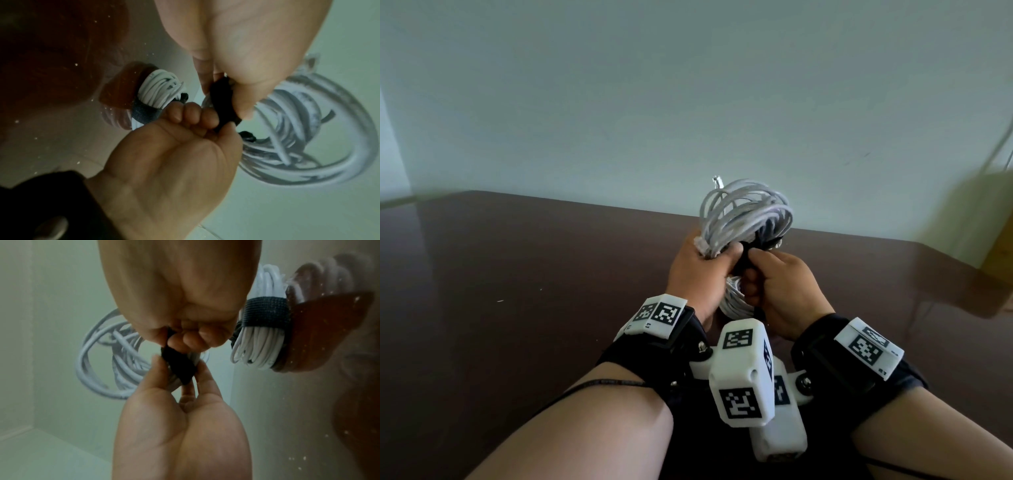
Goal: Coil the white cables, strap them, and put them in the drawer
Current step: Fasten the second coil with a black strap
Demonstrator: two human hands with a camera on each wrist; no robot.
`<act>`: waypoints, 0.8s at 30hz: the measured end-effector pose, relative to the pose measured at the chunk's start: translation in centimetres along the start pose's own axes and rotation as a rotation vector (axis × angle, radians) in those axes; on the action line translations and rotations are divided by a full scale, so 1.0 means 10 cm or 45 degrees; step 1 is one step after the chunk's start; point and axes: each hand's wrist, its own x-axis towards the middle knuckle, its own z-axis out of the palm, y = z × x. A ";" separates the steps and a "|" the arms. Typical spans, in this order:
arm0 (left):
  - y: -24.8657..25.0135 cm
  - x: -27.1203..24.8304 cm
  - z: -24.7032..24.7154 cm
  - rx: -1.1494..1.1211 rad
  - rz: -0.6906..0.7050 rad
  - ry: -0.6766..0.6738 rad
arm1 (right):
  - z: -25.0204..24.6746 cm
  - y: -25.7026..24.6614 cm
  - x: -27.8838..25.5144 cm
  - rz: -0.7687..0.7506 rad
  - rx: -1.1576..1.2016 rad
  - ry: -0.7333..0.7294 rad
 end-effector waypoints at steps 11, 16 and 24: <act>0.06 -0.03 -0.02 -0.368 -0.379 -0.124 | -0.10 -0.01 -0.04 -0.200 -0.694 -0.013; 0.05 -0.02 0.00 -0.415 -0.419 -0.083 | -0.15 -0.03 -0.02 -0.475 -0.926 0.156; 0.05 -0.03 -0.01 -0.340 -0.260 0.077 | -0.10 -0.01 0.01 -0.640 -1.028 0.071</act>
